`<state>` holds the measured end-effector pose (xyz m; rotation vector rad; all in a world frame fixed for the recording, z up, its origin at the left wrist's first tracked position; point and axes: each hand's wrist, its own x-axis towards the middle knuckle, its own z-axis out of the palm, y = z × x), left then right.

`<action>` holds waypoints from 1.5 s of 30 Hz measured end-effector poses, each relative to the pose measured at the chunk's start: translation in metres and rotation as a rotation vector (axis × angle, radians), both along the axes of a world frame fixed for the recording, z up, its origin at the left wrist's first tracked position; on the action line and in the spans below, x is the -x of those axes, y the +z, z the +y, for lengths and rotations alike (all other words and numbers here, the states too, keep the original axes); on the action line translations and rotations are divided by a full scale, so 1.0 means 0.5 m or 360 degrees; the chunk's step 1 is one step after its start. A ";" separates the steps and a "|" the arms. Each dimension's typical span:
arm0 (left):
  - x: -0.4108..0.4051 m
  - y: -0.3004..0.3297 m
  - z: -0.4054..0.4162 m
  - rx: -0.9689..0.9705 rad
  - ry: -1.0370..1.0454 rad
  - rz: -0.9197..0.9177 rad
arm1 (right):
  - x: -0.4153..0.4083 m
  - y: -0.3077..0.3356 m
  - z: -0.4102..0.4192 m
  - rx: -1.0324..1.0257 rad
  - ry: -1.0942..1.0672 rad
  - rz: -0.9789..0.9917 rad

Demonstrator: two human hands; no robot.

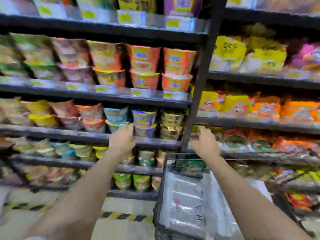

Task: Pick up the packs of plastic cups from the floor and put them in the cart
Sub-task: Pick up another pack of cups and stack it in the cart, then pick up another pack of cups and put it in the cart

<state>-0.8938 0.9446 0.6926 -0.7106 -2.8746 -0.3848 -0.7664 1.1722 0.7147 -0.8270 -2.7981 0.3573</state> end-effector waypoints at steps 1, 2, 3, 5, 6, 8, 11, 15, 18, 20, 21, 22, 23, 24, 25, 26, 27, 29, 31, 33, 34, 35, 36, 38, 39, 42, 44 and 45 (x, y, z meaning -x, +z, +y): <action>-0.016 0.005 -0.083 0.0019 0.0174 -0.0016 | 0.024 0.002 -0.061 0.0036 0.0141 0.0009; -0.038 0.009 -0.170 0.0027 0.0352 -0.0029 | 0.046 0.002 -0.127 0.0061 0.0292 0.0017; -0.062 0.008 -0.257 0.0023 0.0534 -0.0043 | 0.063 -0.001 -0.198 0.0077 0.0454 0.0009; -0.136 0.005 -0.426 -0.0052 0.0873 -0.0034 | 0.083 -0.014 -0.351 0.0118 0.0786 0.0011; -0.183 0.001 -0.507 -0.0136 0.1030 -0.0024 | 0.087 -0.023 -0.429 0.0134 0.0939 -0.0004; -0.294 -0.014 -0.656 -0.0272 0.1356 -0.0030 | 0.076 -0.045 -0.589 0.0127 0.1239 -0.0086; -0.500 -0.054 -0.845 -0.0246 0.1804 -0.0093 | 0.010 -0.091 -0.820 0.0166 0.1651 -0.0182; -0.778 -0.129 -1.014 -0.0287 0.2324 -0.0255 | -0.136 -0.153 -1.068 0.0153 0.2015 -0.0405; -0.933 -0.178 -1.097 -0.0327 0.2569 -0.0377 | -0.235 -0.211 -1.195 0.0230 0.2224 -0.0569; -0.998 -0.211 -1.143 -0.0324 0.2648 -0.0477 | -0.281 -0.255 -1.259 0.0234 0.2285 -0.0697; -1.020 -0.230 -1.165 -0.0314 0.2671 -0.0512 | -0.298 -0.277 -1.287 0.0230 0.2299 -0.0752; -1.036 -0.250 -1.185 -0.0327 0.2692 -0.0535 | -0.310 -0.297 -1.313 0.0225 0.2308 -0.0794; -1.048 -0.274 -1.204 -0.0367 0.2718 -0.0554 | -0.316 -0.319 -1.338 0.0212 0.2316 -0.0831; -1.055 -0.300 -1.219 -0.0427 0.2753 -0.0577 | -0.319 -0.342 -1.363 0.0184 0.2319 -0.0872; -1.061 -0.329 -1.231 -0.0497 0.2795 -0.0612 | -0.319 -0.367 -1.386 0.0144 0.2320 -0.0918; -1.064 -0.362 -1.240 -0.0569 0.2839 -0.0643 | -0.318 -0.392 -1.410 0.0092 0.2329 -0.0962; -1.065 -0.401 -1.247 -0.0646 0.2880 -0.0667 | -0.314 -0.419 -1.435 0.0038 0.2346 -0.1006; -1.059 -0.486 -1.261 -0.0822 0.2973 -0.0697 | -0.302 -0.479 -1.494 -0.0090 0.2410 -0.1069; -1.045 -0.579 -1.275 -0.1010 0.3094 -0.0756 | -0.287 -0.555 -1.564 -0.0242 0.2517 -0.1119; -1.029 -0.684 -1.295 -0.1186 0.3231 -0.0785 | -0.276 -0.646 -1.644 -0.0377 0.2635 -0.1151; -1.018 -0.742 -1.303 -0.1276 0.3298 -0.0792 | -0.271 -0.699 -1.689 -0.0440 0.2699 -0.1154; -1.006 -0.802 -1.313 -0.1358 0.3366 -0.0772 | -0.267 -0.756 -1.733 -0.0489 0.2765 -0.1148; -0.994 -0.865 -1.321 -0.1435 0.3429 -0.0765 | -0.264 -0.815 -1.776 -0.0534 0.2817 -0.1148; -0.971 -0.999 -1.341 -0.1586 0.3504 -0.0781 | -0.270 -0.947 -1.851 -0.0594 0.2927 -0.1170; -0.960 -1.069 -1.353 -0.1643 0.3552 -0.0753 | -0.273 -1.015 -1.886 -0.0613 0.2977 -0.1175; -0.920 -1.269 -1.371 -0.1796 0.3707 -0.0626 | -0.277 -1.218 -1.968 -0.0712 0.3100 -0.1173; -0.895 -1.400 -1.365 -0.1872 0.3817 -0.0496 | -0.275 -1.358 -2.004 -0.0765 0.3176 -0.1147; -0.883 -1.463 -1.365 -0.1909 0.3885 -0.0469 | -0.272 -1.424 -2.021 -0.0800 0.3207 -0.1147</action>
